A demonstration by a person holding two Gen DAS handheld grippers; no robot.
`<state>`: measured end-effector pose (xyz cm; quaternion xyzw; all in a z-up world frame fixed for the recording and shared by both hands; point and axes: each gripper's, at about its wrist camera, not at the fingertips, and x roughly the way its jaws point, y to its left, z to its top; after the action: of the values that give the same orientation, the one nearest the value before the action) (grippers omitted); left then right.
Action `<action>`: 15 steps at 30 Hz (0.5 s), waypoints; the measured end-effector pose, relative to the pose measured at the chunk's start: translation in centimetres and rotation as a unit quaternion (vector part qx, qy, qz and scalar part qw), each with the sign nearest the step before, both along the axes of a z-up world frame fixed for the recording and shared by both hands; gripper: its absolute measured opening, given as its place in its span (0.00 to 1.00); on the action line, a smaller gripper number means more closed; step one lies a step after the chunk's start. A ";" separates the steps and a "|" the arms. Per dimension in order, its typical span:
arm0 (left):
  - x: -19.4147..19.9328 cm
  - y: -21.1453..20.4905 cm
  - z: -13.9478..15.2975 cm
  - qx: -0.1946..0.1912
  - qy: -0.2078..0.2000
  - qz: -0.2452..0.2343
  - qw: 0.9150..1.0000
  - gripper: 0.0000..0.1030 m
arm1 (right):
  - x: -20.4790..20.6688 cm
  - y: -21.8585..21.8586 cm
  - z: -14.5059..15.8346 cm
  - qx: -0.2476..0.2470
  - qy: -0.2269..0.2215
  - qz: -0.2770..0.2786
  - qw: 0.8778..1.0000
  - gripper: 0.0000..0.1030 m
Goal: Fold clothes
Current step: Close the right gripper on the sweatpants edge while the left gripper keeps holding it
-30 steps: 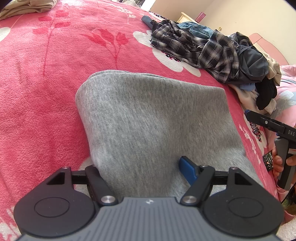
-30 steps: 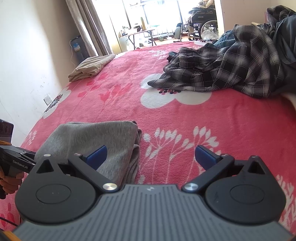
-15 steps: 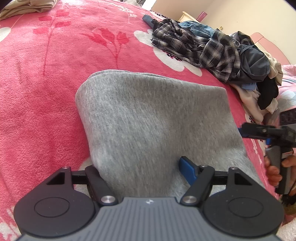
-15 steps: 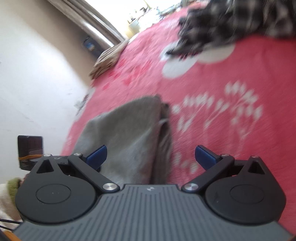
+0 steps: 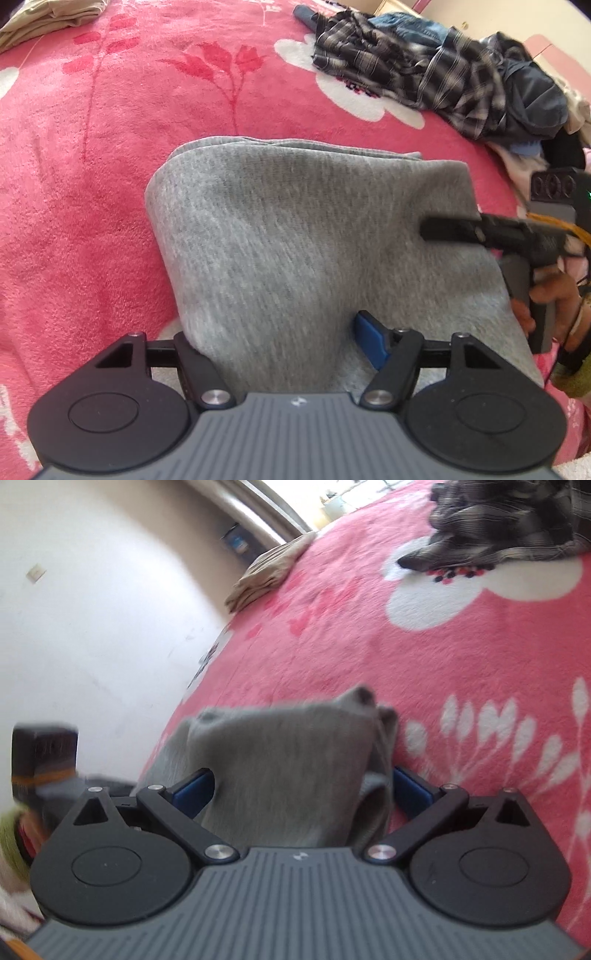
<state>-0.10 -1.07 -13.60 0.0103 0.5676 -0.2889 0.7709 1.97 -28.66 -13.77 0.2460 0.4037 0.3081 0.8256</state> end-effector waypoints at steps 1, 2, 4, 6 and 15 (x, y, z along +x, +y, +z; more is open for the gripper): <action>0.0 -0.1 0.0 0.004 0.000 0.000 1.000 0.66 | -0.6 0.2 0.0 -0.004 -0.005 0.007 1.000 0.97; -0.1 -0.3 0.0 0.008 0.000 0.000 1.000 0.66 | -1.2 0.3 0.1 -0.010 -0.007 0.012 1.000 0.96; -0.1 -0.5 0.1 0.014 0.000 0.000 1.000 0.66 | -2.0 0.3 0.2 -0.014 -0.006 0.020 1.000 0.93; -0.3 -0.8 0.2 0.021 -0.001 -0.001 1.000 0.66 | -2.7 0.0 0.3 -0.003 0.007 0.022 1.000 0.90; -0.9 -1.6 0.6 0.044 -0.015 -0.004 0.999 0.66 | 0.9 -1.0 -0.7 0.051 0.028 0.000 0.998 0.79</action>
<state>-0.97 -2.71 -12.97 0.0509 0.5682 -0.2664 0.7769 2.88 -29.68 -14.49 0.2960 0.4105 0.3213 0.8004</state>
